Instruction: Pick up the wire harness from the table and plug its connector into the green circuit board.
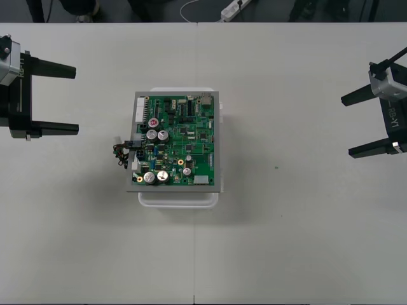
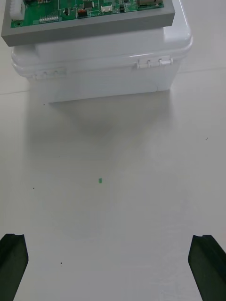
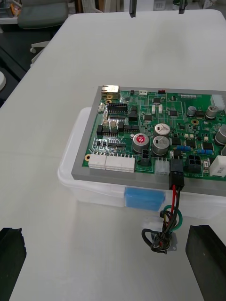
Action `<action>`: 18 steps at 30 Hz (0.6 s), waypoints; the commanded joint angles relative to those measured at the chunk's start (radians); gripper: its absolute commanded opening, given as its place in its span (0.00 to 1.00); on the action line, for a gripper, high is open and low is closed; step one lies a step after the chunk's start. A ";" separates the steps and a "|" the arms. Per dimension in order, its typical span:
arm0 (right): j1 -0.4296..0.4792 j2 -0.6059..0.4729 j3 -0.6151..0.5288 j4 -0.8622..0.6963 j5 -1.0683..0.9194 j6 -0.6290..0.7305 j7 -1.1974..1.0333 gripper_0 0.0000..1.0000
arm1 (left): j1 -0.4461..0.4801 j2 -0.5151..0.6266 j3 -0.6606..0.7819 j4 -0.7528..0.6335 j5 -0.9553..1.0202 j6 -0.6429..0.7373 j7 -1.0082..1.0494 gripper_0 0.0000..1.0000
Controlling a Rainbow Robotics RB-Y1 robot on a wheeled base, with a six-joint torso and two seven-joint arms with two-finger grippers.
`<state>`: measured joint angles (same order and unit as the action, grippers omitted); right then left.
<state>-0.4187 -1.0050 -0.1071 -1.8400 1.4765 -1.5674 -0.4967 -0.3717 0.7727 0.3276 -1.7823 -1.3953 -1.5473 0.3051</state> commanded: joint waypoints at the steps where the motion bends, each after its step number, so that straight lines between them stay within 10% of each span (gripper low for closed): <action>1: 0.017 0.008 -0.036 -0.033 -0.013 -0.003 -0.042 1.00 | -0.007 -0.010 -0.039 -0.028 0.010 -0.023 0.039 1.00; 18: 0.069 0.066 -0.131 -0.114 -0.022 -0.003 -0.209 1.00 | -0.021 0.007 -0.131 -0.028 0.010 -0.023 0.026 1.00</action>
<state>-0.3775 -0.9489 -0.1844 -1.9117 1.4661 -1.5674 -0.6403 -0.3721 0.7727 0.2189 -1.7826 -1.3953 -1.5473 0.3051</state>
